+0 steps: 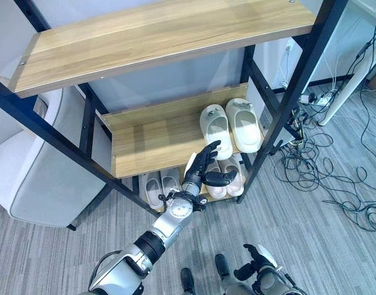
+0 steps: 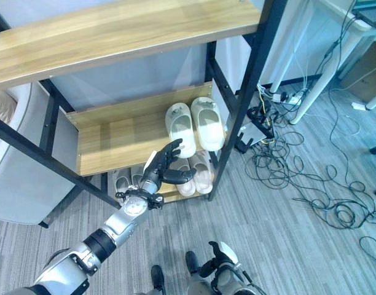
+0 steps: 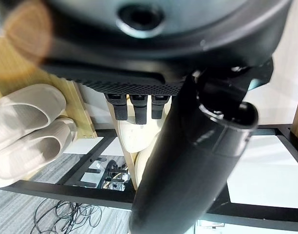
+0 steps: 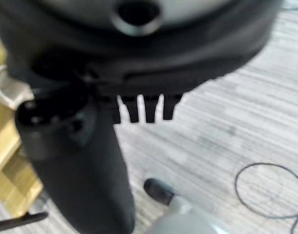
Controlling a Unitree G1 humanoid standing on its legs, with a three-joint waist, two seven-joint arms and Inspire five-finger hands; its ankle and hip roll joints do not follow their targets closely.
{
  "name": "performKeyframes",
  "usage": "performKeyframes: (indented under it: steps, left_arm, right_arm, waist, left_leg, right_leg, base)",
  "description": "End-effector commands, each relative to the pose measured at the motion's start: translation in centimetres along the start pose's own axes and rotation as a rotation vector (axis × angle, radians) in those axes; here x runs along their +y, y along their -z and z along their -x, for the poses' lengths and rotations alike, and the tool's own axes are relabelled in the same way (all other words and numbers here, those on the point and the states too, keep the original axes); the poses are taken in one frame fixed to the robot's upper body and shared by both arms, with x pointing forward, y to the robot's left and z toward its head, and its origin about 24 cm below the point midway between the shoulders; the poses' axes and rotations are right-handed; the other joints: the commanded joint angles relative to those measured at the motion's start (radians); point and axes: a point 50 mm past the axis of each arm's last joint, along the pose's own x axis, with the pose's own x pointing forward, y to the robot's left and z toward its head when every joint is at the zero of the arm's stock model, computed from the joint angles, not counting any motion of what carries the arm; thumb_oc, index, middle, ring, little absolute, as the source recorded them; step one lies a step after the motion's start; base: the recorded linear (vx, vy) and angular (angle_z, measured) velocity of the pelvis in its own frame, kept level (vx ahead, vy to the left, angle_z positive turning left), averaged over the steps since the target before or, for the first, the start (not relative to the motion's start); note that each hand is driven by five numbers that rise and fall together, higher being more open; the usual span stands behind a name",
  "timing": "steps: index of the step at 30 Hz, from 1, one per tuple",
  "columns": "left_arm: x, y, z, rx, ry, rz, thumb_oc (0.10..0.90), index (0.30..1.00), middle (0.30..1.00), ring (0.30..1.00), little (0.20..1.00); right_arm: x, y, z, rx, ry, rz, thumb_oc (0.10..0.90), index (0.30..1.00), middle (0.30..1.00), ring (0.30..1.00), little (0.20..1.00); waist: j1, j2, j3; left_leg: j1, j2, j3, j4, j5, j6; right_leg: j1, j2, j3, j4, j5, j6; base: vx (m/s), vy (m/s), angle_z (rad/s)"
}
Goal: Arrange the slippers neatly on the shoe rack.
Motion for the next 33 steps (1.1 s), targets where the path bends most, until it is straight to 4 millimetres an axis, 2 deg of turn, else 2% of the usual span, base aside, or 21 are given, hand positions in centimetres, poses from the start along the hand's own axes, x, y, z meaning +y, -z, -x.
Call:
performKeyframes:
  steps: [1,7,13,24,33]
  left_arm:
    - [-3.5,-4.6,-2.1,-0.187,0.103,0.025,0.8,0.9,0.9,0.9,0.9]
    - [-4.2,-4.9,-2.2,-0.198,0.123,0.036,0.8,0.9,0.9,0.9,0.9]
    - [-4.0,-5.5,-2.4,-0.217,0.125,0.019,0.8,0.9,0.9,0.9,0.9]
    - [-3.4,-7.2,-2.5,-0.282,0.133,0.048,0.8,0.9,0.9,0.9,0.9]
    - [-0.7,-8.8,-2.7,-0.34,0.012,0.09,0.8,0.9,0.9,0.9,0.9]
  right_arm:
    - [-1.7,0.6,-0.4,0.02,0.062,0.001,0.8,0.9,0.9,0.9,0.9]
    - [-1.8,0.6,-0.4,0.018,0.069,-0.006,0.8,0.9,0.9,0.9,0.9]
    - [-1.7,0.9,-0.3,0.03,0.063,0.005,0.8,0.9,0.9,0.9,0.9]
    - [-0.9,0.4,-0.3,0.023,0.028,-0.031,0.8,0.9,0.9,0.9,0.9]
    - [-0.2,0.1,-0.1,0.015,0.021,-0.042,0.8,0.9,0.9,0.9,0.9]
  waist:
    - [-0.018,-0.009,-0.011]
    - [-0.02,-0.007,-0.015]
    - [-0.018,-0.004,-0.023]
    - [0.0,-0.025,-0.042]
    - [0.011,-0.038,-0.044]
  left_leg:
    - [-0.006,-0.015,-0.048,0.002,-0.172,0.001]
    - [-0.004,-0.014,-0.044,0.002,-0.172,0.001]
    - [0.0,-0.011,-0.046,0.002,-0.169,-0.002]
    - [0.013,-0.009,-0.073,0.002,-0.165,-0.01]
    - [0.014,-0.01,-0.085,0.002,-0.166,-0.01]
  right_leg:
    - [-0.023,-0.047,-0.019,0.021,-0.084,0.035]
    - [-0.023,-0.044,-0.014,0.021,-0.084,0.035]
    - [-0.013,-0.041,-0.022,0.019,-0.087,0.034]
    - [0.024,-0.042,-0.063,0.015,-0.098,0.032]
    - [0.03,-0.043,-0.078,0.014,-0.102,0.03]
  base:
    - [-0.01,-0.005,-0.11]
    - [0.0,-0.011,-0.04]
    - [0.0,0.0,0.0]
    - [0.01,-0.017,0.06]
    - [0.01,-0.008,0.08]
